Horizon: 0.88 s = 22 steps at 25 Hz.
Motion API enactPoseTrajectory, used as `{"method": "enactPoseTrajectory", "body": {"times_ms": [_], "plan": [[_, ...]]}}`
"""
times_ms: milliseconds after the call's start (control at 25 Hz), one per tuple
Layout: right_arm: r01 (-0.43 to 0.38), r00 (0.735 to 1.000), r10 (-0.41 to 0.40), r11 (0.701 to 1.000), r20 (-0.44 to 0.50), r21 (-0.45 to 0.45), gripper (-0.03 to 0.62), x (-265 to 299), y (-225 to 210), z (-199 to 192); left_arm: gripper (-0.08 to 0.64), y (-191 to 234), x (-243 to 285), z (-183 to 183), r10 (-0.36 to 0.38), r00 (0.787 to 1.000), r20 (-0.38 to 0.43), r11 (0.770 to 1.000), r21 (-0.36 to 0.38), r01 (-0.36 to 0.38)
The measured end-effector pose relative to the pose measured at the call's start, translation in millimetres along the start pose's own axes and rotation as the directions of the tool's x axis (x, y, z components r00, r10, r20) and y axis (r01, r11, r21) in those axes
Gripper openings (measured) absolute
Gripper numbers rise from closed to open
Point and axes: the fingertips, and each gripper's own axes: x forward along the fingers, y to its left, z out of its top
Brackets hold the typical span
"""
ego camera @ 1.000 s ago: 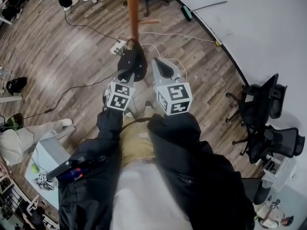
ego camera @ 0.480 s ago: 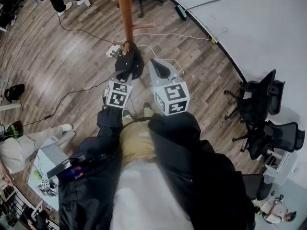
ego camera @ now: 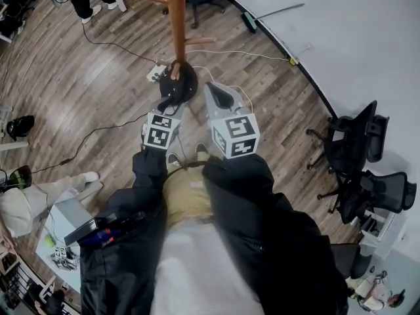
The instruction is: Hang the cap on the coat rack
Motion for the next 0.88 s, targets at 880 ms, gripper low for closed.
{"method": "enactPoseTrajectory", "body": {"times_ms": [880], "plan": [[-0.031,0.985,0.036,0.999,0.168,-0.036,-0.003,7,31,66,0.005,23,-125,148,0.087,0.872,0.482,0.995,0.002,-0.1]]}}
